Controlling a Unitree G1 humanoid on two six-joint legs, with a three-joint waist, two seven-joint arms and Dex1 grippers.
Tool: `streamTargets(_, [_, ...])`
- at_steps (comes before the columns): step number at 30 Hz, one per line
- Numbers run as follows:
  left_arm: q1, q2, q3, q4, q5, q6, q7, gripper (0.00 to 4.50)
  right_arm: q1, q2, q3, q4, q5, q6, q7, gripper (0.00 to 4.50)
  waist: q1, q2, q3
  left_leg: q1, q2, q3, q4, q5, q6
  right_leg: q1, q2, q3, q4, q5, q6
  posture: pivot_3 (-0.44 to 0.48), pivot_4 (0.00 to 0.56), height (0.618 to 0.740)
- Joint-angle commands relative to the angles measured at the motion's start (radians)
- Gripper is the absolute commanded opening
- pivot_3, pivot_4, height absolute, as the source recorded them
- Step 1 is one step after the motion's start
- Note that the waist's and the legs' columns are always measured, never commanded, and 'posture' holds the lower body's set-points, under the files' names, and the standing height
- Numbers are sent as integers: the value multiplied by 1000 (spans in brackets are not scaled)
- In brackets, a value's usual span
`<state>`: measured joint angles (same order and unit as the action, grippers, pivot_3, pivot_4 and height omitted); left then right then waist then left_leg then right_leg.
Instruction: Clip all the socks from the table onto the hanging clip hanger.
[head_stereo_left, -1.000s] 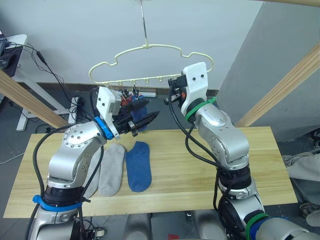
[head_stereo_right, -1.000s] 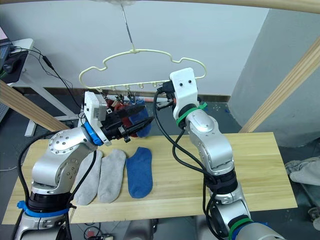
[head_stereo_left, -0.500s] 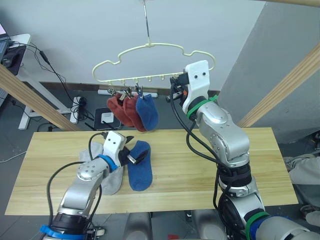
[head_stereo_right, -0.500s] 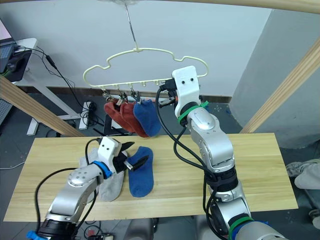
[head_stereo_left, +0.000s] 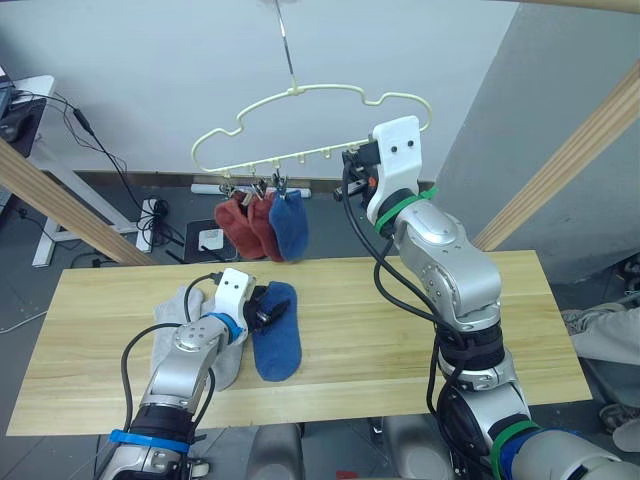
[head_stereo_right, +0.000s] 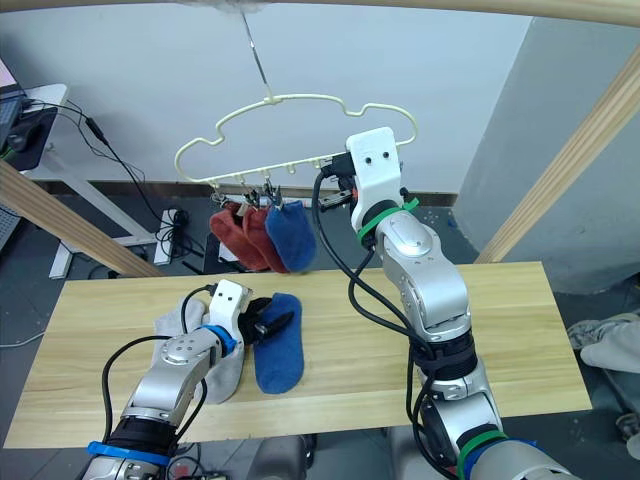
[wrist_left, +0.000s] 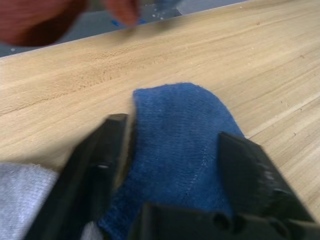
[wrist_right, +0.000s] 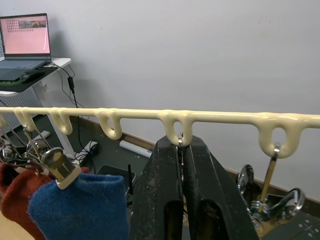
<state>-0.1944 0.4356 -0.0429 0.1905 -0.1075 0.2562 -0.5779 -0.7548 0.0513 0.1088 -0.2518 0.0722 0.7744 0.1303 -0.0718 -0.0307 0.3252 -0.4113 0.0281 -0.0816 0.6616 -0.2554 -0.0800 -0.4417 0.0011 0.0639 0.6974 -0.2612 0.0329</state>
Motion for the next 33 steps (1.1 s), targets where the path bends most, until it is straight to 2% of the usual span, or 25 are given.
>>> streamTargets(1, [28,10,-3,-21,3,-34,-23,1885,-25,7,1,-37,15,-18,3,0,-3,0,0,0,0,0,0,0,0,0,0,0,0,0,0,-61,310,735])
streamTargets(7, [48,3,15,-131,-53,-142,-98,26,-32,14,3,-31,18,-18,3,0,-9,0,0,-1,0,-1,0,0,0,0,-1,0,-1,0,0,-61,310,735])
streamTargets(11, [23,4,-5,-211,-62,-190,-141,26,-35,24,8,-29,20,-16,3,0,-10,0,0,-1,0,0,0,0,0,0,-2,0,-1,0,0,-55,310,735])
streamTargets(15, [-76,-15,-42,-238,-23,-278,-144,26,-42,40,3,-27,32,-7,5,0,-9,0,0,-1,0,-1,0,0,0,0,0,0,-1,0,0,-48,308,735])
streamTargets(22, [-242,-61,-72,-110,86,-471,-64,26,-54,77,-12,-40,78,41,5,0,-15,0,0,-1,0,0,-1,0,0,0,0,0,-1,0,0,-55,309,735])
streamTargets(33, [-287,-73,-76,-19,131,-614,-22,26,-46,87,-12,-55,104,78,0,0,-15,0,0,-3,-1,-1,0,0,0,-1,0,0,-1,0,0,-64,305,735])
